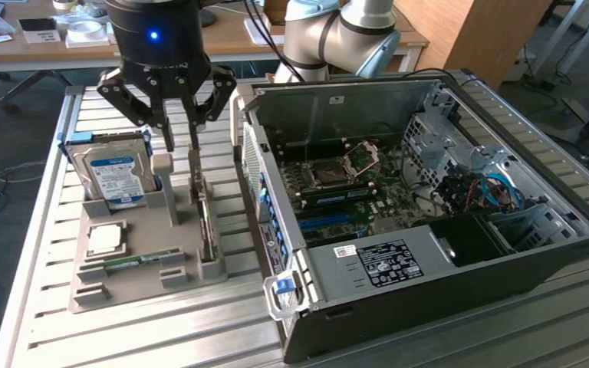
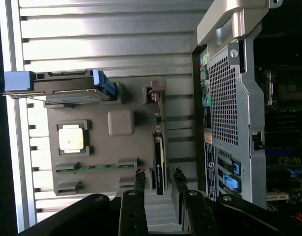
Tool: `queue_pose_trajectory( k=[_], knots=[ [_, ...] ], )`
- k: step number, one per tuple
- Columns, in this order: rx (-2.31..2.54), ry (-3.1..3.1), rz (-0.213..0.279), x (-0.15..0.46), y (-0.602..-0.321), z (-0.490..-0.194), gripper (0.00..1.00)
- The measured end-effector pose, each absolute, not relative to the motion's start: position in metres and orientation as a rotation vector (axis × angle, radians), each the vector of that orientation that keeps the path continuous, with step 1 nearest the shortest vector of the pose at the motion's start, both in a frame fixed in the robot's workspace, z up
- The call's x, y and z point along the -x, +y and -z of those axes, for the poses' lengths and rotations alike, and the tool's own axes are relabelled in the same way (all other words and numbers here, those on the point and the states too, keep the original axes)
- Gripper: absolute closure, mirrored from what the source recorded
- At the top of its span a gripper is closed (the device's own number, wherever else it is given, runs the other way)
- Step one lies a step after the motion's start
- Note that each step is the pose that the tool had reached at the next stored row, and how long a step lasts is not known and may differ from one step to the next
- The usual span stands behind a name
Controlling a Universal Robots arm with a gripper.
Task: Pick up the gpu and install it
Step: 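Pick up the gpu and move the gpu toward the slot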
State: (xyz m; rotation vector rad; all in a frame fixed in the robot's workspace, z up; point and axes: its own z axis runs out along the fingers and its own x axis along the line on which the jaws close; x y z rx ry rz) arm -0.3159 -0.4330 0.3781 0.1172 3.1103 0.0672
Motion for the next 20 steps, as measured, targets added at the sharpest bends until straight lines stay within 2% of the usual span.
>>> queue_pose_trajectory(
  k=[20],
  knots=[
    [-0.117,3.111,-0.067,0.316,-0.433,-0.366,0.64]
  ],
)
